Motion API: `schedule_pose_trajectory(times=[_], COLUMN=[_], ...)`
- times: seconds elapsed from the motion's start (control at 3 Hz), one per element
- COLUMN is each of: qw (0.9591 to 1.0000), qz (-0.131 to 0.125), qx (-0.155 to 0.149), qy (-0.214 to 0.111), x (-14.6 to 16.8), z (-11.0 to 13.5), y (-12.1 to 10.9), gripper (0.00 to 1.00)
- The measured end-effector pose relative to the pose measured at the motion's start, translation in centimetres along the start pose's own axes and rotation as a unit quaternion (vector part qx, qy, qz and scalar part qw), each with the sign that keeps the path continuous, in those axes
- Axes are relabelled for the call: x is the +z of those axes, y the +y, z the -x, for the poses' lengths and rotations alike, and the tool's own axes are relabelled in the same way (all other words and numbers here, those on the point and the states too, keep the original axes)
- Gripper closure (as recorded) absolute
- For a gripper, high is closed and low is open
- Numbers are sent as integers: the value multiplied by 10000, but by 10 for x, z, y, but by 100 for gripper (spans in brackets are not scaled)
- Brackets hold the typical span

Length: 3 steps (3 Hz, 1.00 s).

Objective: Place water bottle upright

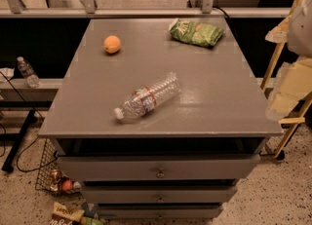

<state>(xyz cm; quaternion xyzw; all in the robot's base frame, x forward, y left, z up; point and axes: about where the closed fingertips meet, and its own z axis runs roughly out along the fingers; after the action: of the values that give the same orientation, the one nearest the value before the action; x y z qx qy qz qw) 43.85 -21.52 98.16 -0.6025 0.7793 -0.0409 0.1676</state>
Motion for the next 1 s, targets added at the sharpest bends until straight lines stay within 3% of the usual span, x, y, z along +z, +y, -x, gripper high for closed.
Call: schedule_pose_trajectory(times=[0.33,0.67,1.0], qw=[10000,9989,9911], qz=[-1,118,382], qx=[-1,-450,-1265], qy=[0,72,181], x=[0,10,33], z=[0,16,51], y=[0,-9,-23], gripper=[0,0,0])
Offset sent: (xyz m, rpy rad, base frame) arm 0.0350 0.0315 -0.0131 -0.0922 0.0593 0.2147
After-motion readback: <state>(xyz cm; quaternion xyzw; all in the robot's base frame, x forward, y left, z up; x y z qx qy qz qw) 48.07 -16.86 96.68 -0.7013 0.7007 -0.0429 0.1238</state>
